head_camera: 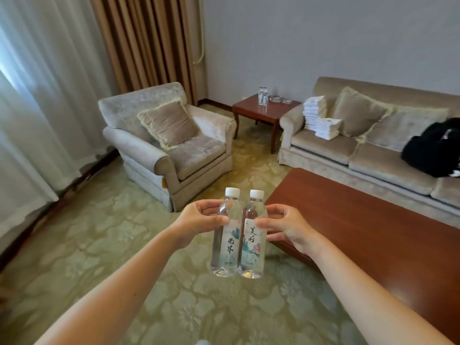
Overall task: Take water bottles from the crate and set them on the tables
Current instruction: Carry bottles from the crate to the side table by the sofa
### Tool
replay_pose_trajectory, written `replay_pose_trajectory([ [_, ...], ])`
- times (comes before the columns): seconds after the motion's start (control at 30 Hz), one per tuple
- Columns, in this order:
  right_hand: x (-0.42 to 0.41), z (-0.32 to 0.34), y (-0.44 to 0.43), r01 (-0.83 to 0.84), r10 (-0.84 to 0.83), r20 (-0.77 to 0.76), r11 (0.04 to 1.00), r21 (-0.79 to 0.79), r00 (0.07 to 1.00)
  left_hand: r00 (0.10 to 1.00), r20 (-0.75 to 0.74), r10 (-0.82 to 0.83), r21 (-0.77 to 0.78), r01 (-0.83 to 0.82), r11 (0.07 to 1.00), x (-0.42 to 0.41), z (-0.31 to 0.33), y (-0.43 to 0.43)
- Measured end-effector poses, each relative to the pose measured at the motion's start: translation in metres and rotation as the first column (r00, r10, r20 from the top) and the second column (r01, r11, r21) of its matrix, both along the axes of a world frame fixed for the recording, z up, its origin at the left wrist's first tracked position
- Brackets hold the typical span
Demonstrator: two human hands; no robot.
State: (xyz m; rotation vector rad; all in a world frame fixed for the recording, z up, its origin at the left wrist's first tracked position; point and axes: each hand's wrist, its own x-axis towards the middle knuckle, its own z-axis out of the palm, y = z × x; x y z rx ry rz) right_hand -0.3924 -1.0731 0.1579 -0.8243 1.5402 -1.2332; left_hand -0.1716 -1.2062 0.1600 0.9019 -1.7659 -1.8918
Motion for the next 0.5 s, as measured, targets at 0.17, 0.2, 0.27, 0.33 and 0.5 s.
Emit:
replay_pose_trajectory([
  [0.17, -0.035, -0.01, -0.088, -0.029, 0.028, 0.006, 0.999, 0.021, 1.0, 1.0, 0.016, 0.022, 0.024, -0.022, 0.999, -0.032, -0.013, -0.083],
  [0.2, -0.043, -0.012, -0.108, -0.027, 0.026, 0.006, 0.999, 0.025, 1.0, 1.0, 0.016, 0.024, 0.026, -0.024, 0.999, -0.04, -0.016, -0.102],
  [0.27, -0.059, -0.015, -0.15, -0.021, 0.021, 0.0, 0.999, 0.026, 1.0, 1.0, 0.014, 0.021, 0.03, -0.022, 0.999, -0.056, -0.019, -0.145],
  [0.33, -0.075, -0.015, -0.197, 0.0, 0.0, -0.004, 1.0, 0.027, 1.0, 1.0, 0.008, 0.014, 0.04, -0.015, 0.999, -0.074, -0.02, -0.193],
  [0.5, -0.111, -0.012, -0.315, 0.057, -0.057, 0.009, 0.998, 0.013, 0.998, 1.0, -0.012, -0.025, 0.063, 0.025, 0.998, -0.117, -0.012, -0.323],
])
